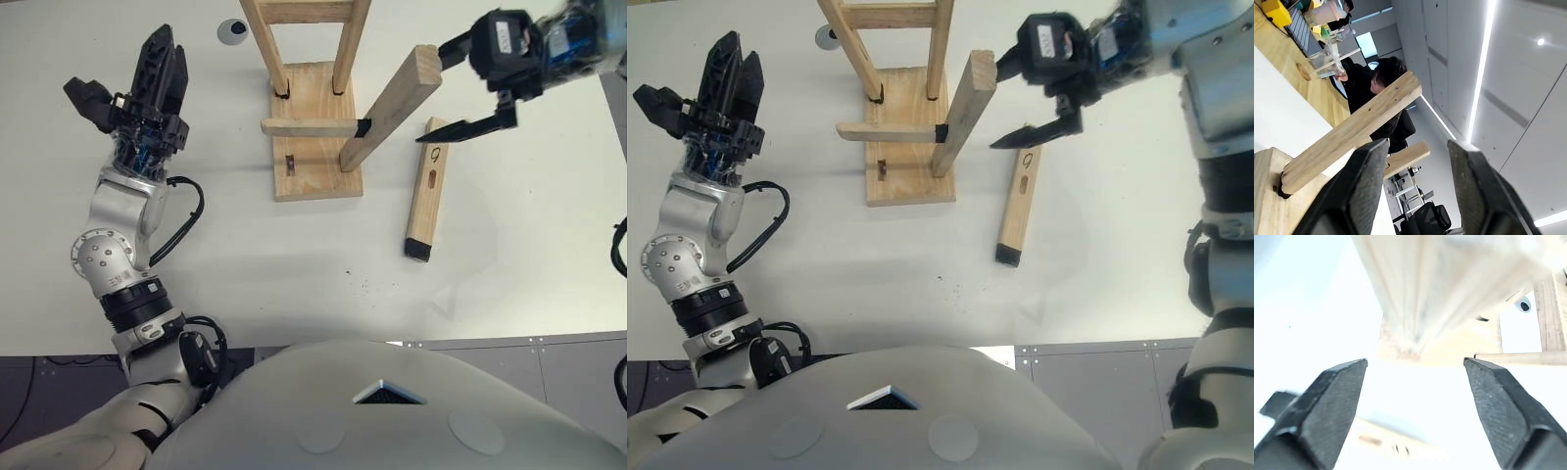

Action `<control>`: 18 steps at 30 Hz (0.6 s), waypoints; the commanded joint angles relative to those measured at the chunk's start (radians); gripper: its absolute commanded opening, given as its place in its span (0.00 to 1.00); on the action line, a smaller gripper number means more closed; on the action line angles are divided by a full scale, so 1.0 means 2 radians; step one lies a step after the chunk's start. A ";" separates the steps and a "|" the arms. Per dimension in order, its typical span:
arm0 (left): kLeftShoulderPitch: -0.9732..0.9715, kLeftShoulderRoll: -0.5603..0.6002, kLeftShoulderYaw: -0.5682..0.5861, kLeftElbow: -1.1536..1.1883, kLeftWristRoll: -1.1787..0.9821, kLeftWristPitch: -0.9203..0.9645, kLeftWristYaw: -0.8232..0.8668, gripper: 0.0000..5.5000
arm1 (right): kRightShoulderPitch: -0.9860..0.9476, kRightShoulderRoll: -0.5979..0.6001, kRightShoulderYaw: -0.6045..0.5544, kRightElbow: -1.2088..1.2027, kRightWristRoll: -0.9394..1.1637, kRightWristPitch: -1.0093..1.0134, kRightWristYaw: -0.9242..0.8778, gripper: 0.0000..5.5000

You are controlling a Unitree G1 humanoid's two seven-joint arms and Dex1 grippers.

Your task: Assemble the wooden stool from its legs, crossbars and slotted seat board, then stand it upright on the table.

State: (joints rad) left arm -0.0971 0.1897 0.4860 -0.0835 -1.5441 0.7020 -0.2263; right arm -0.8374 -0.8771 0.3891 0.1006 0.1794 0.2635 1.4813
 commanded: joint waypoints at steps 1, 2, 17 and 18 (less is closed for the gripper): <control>0.024 -0.007 0.025 -0.016 0.018 -0.036 -0.001 0.40 | -0.005 -0.030 0.003 0.073 -0.070 -0.026 -0.007 0.78; 0.031 -0.015 0.025 -0.018 0.044 -0.058 0.001 0.40 | 0.031 -0.019 -0.007 0.067 -0.073 0.020 -0.049 0.78; 0.063 -0.062 -0.058 -0.022 0.476 -0.311 0.089 0.40 | 0.386 0.158 -0.190 -0.333 -0.031 0.538 -0.433 0.92; 0.064 -0.068 -0.059 -0.019 0.478 -0.315 0.088 0.40 | 0.382 0.158 -0.192 -0.335 -0.020 0.552 -0.431 0.92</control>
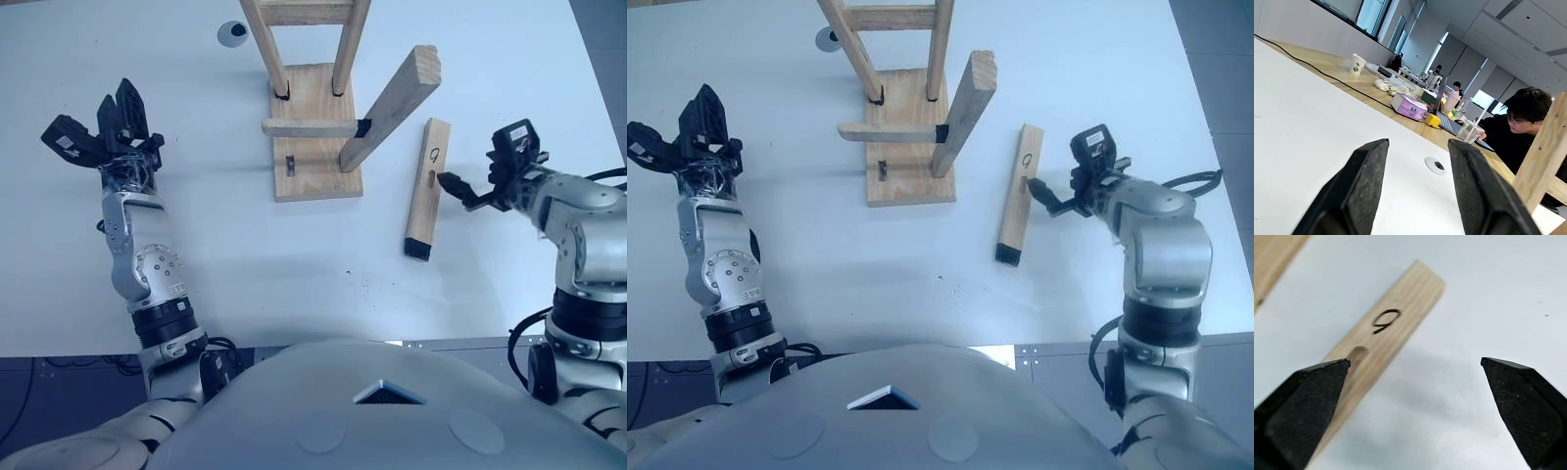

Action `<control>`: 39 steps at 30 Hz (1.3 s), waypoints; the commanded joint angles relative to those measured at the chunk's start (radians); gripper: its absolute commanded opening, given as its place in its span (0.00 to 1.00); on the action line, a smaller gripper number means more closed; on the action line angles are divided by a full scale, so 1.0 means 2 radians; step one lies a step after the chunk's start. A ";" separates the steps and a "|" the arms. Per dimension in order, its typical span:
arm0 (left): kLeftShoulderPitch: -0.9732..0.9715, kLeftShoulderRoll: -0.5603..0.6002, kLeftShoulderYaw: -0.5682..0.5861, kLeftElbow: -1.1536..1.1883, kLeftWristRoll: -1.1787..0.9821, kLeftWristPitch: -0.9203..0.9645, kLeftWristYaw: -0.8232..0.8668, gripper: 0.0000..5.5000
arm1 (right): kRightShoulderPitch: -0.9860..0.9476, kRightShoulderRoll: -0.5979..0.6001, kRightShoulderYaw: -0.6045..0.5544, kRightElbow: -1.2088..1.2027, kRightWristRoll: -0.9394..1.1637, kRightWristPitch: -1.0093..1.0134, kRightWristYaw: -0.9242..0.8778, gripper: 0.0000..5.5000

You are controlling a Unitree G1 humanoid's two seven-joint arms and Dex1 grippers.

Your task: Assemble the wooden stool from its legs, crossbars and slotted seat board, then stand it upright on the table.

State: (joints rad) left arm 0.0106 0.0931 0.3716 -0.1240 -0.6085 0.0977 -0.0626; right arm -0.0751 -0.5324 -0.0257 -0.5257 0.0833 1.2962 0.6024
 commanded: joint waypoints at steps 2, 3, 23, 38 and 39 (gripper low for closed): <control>0.012 -0.029 -0.005 0.006 0.015 -0.020 0.005 0.40 | -0.020 -0.009 0.000 -0.018 0.048 0.058 0.010 0.92; 0.013 -0.032 -0.006 0.007 0.018 -0.022 0.004 0.40 | -0.033 -0.004 -0.008 -0.015 0.055 0.071 0.008 0.92; -0.002 -0.052 -0.001 0.036 0.017 -0.033 -0.002 0.40 | -0.086 -0.086 0.087 0.133 0.120 0.046 0.003 0.86; 0.008 -0.065 -0.003 0.039 0.022 -0.049 -0.004 0.40 | -0.053 -0.168 0.104 0.110 0.150 0.035 0.047 0.79; 0.009 -0.068 -0.004 0.039 0.022 -0.051 -0.003 0.40 | -0.047 -0.171 0.106 0.110 0.150 0.032 0.048 0.79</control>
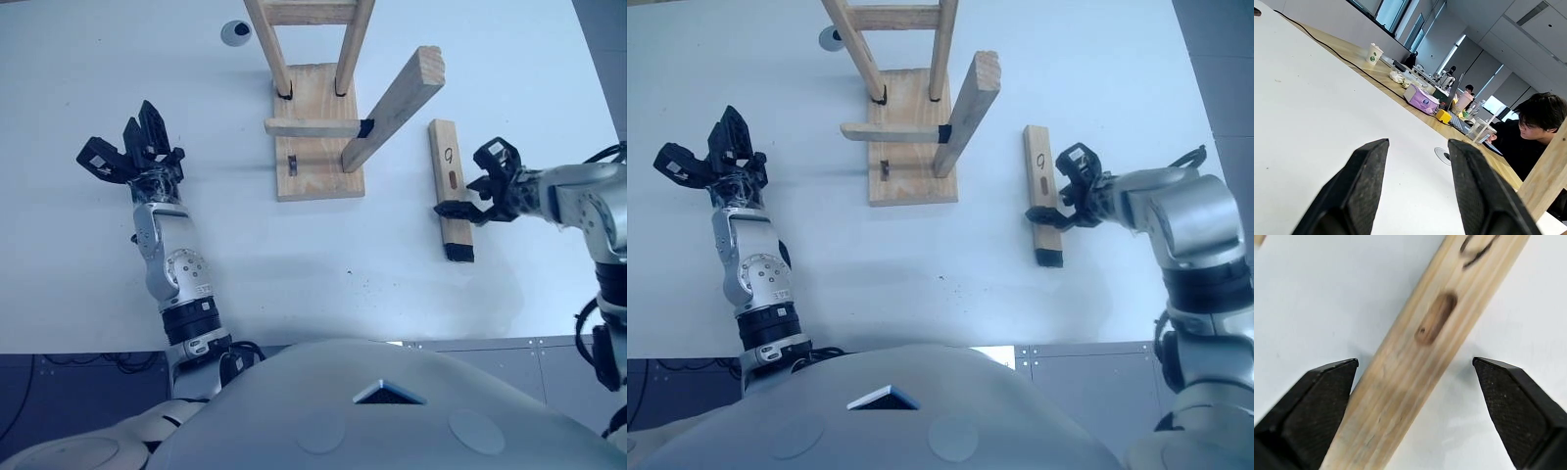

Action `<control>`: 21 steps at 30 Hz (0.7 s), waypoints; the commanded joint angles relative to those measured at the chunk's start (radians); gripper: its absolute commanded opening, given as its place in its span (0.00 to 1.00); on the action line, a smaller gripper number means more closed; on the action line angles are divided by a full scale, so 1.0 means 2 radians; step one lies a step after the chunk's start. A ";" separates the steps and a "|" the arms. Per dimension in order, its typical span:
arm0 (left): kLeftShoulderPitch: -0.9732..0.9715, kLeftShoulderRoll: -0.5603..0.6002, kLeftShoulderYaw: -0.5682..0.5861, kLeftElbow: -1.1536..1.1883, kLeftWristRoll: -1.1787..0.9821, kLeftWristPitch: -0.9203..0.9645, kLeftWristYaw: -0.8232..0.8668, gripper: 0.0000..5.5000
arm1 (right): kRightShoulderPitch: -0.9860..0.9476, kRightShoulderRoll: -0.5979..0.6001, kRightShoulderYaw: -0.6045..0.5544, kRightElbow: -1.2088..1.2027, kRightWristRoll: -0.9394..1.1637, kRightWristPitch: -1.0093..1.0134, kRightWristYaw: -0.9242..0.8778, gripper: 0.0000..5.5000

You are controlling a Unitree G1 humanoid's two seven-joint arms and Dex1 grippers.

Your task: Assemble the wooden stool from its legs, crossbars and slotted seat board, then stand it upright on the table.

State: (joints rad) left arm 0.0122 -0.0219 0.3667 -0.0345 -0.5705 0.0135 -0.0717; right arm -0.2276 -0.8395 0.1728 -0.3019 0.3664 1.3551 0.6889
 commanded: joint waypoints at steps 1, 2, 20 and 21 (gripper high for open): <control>0.010 -0.013 -0.002 -0.008 0.004 -0.009 0.002 0.40 | 0.032 -0.018 0.009 0.001 0.008 0.000 0.007 0.79; 0.010 -0.014 -0.003 -0.009 0.004 -0.009 0.002 0.40 | 0.034 -0.017 0.010 0.005 0.006 -0.003 0.007 0.79; -0.037 0.054 0.023 -0.034 -0.039 0.035 -0.021 0.43 | 0.005 0.046 -0.023 0.158 -0.070 -0.263 -0.059 0.37; -0.046 0.064 0.019 -0.035 -0.045 0.047 -0.032 0.46 | -0.016 0.051 -0.036 0.174 -0.072 -0.291 -0.062 0.37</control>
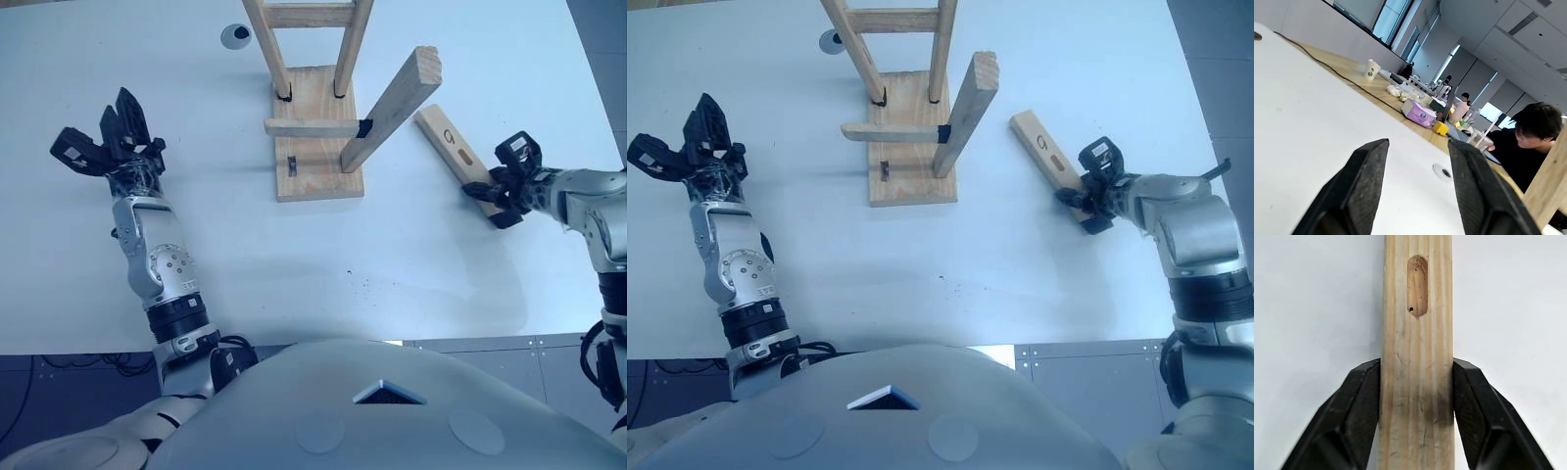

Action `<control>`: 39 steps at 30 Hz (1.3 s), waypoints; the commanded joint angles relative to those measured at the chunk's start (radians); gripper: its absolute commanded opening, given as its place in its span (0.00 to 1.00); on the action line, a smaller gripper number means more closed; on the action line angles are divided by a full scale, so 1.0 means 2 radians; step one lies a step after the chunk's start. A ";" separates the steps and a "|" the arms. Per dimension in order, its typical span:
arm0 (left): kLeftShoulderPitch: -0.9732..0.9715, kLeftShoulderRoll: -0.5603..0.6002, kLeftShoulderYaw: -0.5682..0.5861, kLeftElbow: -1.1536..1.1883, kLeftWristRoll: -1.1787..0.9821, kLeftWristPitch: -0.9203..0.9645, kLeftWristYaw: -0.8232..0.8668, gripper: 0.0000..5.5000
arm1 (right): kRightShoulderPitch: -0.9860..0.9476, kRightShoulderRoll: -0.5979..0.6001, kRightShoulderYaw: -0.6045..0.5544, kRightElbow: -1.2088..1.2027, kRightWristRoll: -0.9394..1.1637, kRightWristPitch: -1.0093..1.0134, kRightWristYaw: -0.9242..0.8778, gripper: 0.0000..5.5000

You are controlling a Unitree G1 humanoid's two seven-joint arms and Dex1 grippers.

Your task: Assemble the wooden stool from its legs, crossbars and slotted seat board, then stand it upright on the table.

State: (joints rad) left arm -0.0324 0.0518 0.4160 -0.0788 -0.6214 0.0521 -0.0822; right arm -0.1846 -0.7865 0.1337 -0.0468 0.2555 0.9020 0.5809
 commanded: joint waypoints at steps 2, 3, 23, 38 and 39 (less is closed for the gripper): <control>-0.046 0.050 -0.018 -0.019 -0.037 0.060 -0.051 0.50 | -0.091 0.036 -0.053 0.084 -0.010 -0.097 -0.017 0.37; -0.056 0.061 -0.021 -0.032 -0.056 0.081 -0.063 0.53 | -0.128 0.039 -0.067 0.103 -0.004 -0.115 -0.011 0.37; -0.319 0.192 -0.084 -0.092 -0.406 0.326 -0.204 0.83 | -0.375 0.100 -0.059 0.037 0.261 -0.070 0.363 0.37; -0.303 0.175 -0.087 -0.100 -0.430 0.341 -0.215 0.50 | -0.352 0.098 -0.042 0.016 0.258 -0.048 0.382 0.37; -0.302 0.174 -0.087 -0.101 -0.431 0.341 -0.214 0.48 | -0.351 0.097 -0.040 0.015 0.257 -0.047 0.384 0.37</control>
State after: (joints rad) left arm -0.6284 0.4079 0.2424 -0.2872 -1.4904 0.7359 -0.5228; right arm -0.8907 -0.5966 0.0398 0.0132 0.7557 0.7996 1.3257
